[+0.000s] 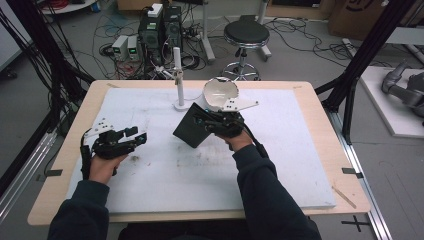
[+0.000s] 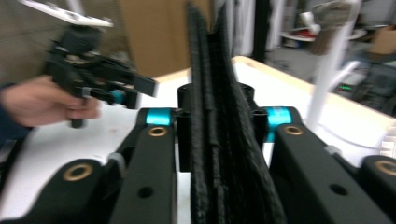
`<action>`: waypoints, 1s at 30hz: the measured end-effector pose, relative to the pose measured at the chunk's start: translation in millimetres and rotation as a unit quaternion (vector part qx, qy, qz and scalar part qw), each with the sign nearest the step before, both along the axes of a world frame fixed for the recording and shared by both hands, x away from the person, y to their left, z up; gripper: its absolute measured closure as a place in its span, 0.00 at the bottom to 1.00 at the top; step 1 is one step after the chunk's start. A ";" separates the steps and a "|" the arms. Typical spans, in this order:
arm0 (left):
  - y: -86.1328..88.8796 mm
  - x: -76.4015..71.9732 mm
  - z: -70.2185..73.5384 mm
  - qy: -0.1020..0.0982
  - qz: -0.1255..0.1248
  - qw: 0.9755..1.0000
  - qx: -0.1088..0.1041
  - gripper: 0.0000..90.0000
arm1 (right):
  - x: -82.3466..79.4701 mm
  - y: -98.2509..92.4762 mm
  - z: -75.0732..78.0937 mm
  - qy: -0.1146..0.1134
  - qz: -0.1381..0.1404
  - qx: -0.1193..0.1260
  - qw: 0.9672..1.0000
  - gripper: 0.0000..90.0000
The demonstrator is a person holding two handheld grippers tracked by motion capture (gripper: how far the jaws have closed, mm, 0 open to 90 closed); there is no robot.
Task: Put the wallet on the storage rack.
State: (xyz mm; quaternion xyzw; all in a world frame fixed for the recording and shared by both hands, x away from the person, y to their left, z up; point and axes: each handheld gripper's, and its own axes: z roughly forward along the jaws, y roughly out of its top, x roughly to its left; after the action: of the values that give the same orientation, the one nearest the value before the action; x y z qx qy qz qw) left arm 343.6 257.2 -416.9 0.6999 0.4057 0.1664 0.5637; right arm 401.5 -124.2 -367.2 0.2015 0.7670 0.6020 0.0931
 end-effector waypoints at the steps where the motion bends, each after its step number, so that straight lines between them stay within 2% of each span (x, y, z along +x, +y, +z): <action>1: 0.4 -0.2 0.1 -0.001 0.001 1.000 0.001 0.49 | -0.2 -0.8 2.7 -0.005 -0.012 -0.011 1.000 0.83; 3: 1.5 -0.5 0.0 -0.002 0.003 1.000 0.000 0.49 | 1.8 -6.5 8.8 0.000 -0.022 -0.004 1.000 0.84; 6: 3.1 -0.4 -0.6 -0.001 0.006 1.000 0.003 0.50 | 1.9 -17.9 23.2 -0.017 -0.030 0.004 0.999 0.84; 8: 3.2 -0.5 -0.6 -0.001 0.006 1.000 0.005 0.50 | 3.6 -25.2 35.3 -0.030 -0.033 0.000 0.999 0.84; 10: 1.9 -1.6 0.0 -0.005 0.009 1.000 0.016 0.50 | 6.6 -32.1 47.5 -0.044 -0.037 -0.001 0.998 0.84; 14: 1.3 -1.9 1.3 -0.009 0.014 0.999 0.030 0.44 | 16.0 -44.2 72.4 -0.068 -0.047 -0.023 0.996 0.84; 19: 3.5 -0.9 1.3 -0.007 0.039 0.999 0.030 0.26 | 32.4 -56.5 96.5 -0.105 -0.058 -0.050 0.992 0.84; 20: 3.5 -0.9 1.3 -0.007 0.039 0.999 0.030 0.24 | 32.4 -56.5 96.5 -0.105 -0.058 -0.050 0.992 0.84; 21: 4.6 -1.2 1.5 -0.010 0.041 0.999 0.031 0.24 | 40.3 -59.9 104.6 -0.126 -0.059 -0.058 0.989 0.84; 22: 4.6 -1.2 1.5 -0.010 0.041 0.999 0.031 0.24 | 40.3 -59.9 104.6 -0.126 -0.059 -0.058 0.989 0.84; 23: 5.4 -1.3 1.3 -0.009 0.041 0.999 0.034 0.24 | 42.8 -60.6 106.9 -0.133 -0.059 -0.058 0.988 0.84; 24: 5.3 -1.4 0.6 -0.005 0.041 0.999 0.035 0.24 | 50.4 -61.0 113.2 -0.147 -0.063 -0.067 0.985 0.84; 25: 5.3 -1.4 0.6 -0.005 0.041 0.999 0.035 0.24 | 50.4 -61.0 113.2 -0.147 -0.063 -0.067 0.985 0.84; 26: 5.1 -1.0 0.0 0.000 0.038 0.999 0.038 0.24 | 57.7 -60.1 116.2 -0.161 -0.070 -0.078 0.981 0.84; 28: 4.8 -1.0 0.1 -0.001 0.038 0.999 0.038 0.24 | 64.7 -59.3 117.3 -0.171 -0.073 -0.091 0.978 0.84; 30: 4.9 -1.2 0.2 0.001 0.038 0.999 0.035 0.24 | 72.3 -59.5 115.9 -0.165 -0.082 -0.094 0.978 0.84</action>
State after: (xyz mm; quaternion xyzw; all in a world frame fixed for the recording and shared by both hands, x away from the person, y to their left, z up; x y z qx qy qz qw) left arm 342.4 262.1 -416.8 0.7033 0.4263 0.2013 0.5321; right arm 473.8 -183.7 -251.3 0.1521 0.7753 0.5424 0.2858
